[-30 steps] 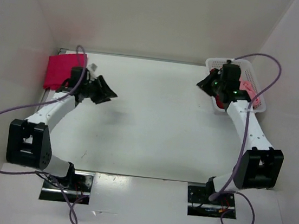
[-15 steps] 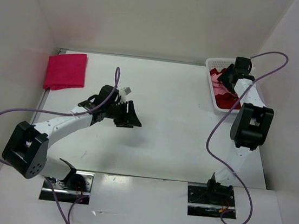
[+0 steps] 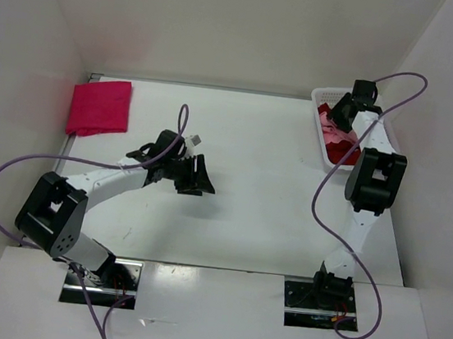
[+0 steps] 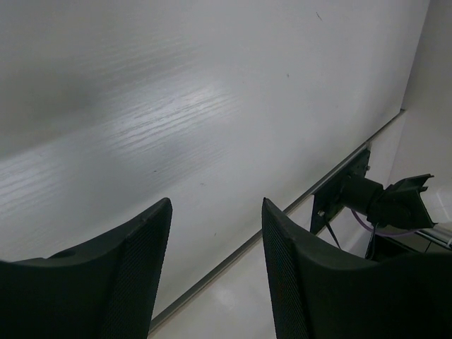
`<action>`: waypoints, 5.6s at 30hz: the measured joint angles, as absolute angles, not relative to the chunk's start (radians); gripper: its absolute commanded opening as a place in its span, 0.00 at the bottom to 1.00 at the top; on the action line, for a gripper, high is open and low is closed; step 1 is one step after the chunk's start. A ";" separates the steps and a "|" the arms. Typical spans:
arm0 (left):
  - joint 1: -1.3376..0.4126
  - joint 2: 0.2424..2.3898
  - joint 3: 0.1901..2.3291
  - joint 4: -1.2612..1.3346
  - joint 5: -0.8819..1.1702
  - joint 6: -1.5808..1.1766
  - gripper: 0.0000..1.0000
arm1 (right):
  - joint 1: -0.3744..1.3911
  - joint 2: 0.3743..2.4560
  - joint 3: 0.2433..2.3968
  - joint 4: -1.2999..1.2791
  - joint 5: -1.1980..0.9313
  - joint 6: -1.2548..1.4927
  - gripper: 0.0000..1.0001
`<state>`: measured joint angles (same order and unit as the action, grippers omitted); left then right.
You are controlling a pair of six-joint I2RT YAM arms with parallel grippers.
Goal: Fold and stack the t-shirts
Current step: Grab crumpled tshirt from bin with the right arm, then move the tshirt to the center of the board, then flatten out the tshirt
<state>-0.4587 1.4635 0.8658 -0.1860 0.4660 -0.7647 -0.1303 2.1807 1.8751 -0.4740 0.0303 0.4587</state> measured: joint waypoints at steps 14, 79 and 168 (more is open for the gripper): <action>-0.459 1.476 0.880 -0.179 0.465 -0.767 0.62 | -0.128 2.220 1.954 -0.509 -0.066 0.450 0.00; 0.161 1.287 0.828 -0.164 0.575 -0.936 0.67 | 0.330 1.603 2.141 0.015 -0.834 0.913 0.00; 0.263 1.568 0.845 -0.202 0.227 -0.915 0.00 | 0.814 1.677 1.040 -0.348 -0.069 0.711 0.41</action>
<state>0.2634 1.5681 0.8452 -0.2024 0.2272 -0.9146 0.8143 1.6768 1.0397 -0.3481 -0.0689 0.7109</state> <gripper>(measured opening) 0.012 0.412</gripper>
